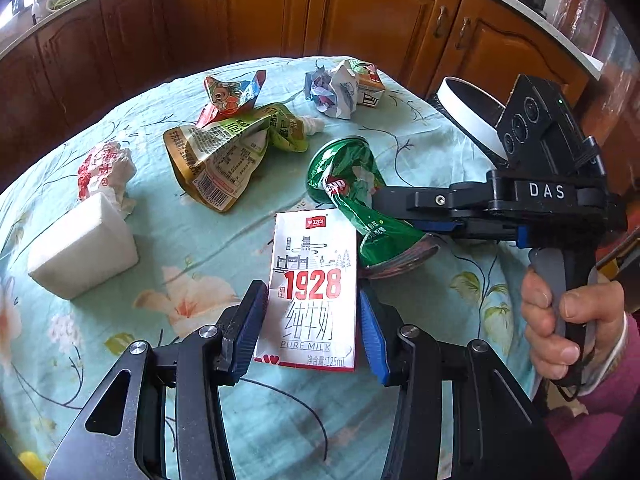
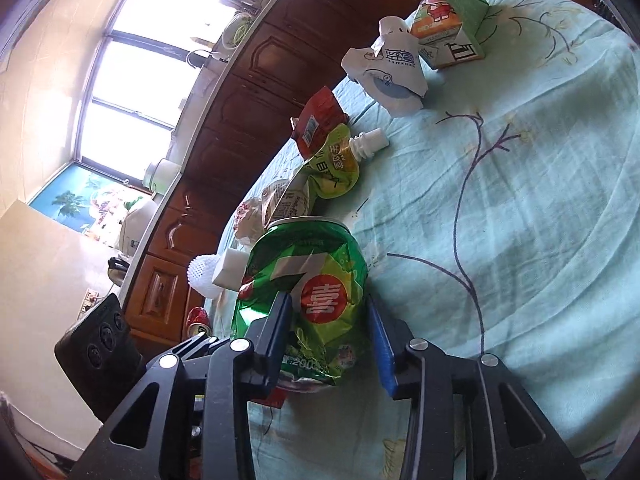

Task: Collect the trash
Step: 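Close the right tool on the green can while the left tool grasps the white-and-red milk carton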

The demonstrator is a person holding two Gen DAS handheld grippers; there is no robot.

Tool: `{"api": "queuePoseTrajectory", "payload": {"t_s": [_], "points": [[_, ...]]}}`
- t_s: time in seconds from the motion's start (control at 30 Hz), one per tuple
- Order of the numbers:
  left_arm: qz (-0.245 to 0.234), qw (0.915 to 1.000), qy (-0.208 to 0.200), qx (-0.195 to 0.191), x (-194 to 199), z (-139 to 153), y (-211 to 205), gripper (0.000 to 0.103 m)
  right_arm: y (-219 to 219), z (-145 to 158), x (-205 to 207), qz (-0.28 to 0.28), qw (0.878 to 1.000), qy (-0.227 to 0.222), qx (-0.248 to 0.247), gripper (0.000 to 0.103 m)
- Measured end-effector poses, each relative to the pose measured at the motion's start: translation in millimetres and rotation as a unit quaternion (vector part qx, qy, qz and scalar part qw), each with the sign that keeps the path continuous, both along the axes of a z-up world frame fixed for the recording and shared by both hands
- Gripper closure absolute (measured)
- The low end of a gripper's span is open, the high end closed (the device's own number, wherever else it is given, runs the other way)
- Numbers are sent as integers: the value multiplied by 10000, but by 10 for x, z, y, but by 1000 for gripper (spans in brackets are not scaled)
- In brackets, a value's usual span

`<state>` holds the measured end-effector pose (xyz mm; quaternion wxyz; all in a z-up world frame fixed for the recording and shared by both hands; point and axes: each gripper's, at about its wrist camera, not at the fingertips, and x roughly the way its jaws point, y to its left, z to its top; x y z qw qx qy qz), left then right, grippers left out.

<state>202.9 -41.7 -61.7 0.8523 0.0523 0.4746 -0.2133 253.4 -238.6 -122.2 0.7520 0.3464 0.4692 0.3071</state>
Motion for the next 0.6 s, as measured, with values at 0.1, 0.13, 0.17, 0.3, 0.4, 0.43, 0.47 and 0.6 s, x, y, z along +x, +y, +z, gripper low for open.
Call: {"api": "queuePoseTrajectory", "payload": {"t_s": [0.1,0.13,0.17,0.3,0.4,0.43,0.47,0.6], "points": [[25,10000,-9,2,4,-2,-10,60,10,74,-24,40,9997,-189,-140,71],[44,10000,7,-26,12,-2,-3,60,-8,118,-50,10,9994,-288,-207,76],[71,9999,28,-66,16,-1,9,60,-41,169,-77,-46,9990,-382,-240,83],[139,9998,45,-107,8,5,22,60,-249,335,-148,-217,9970,-625,-391,103],[153,9997,55,-156,1,14,-20,60,-393,375,-214,-386,9950,-713,-578,103],[151,9997,64,-182,-1,19,-45,60,-420,380,-231,-441,9943,-731,-636,97],[123,9996,74,-238,-1,27,-70,60,-451,380,-247,-505,9940,-698,-672,93],[-72,9994,53,-335,-55,55,-273,60,-516,399,-308,-482,9944,-657,-675,50]]}}
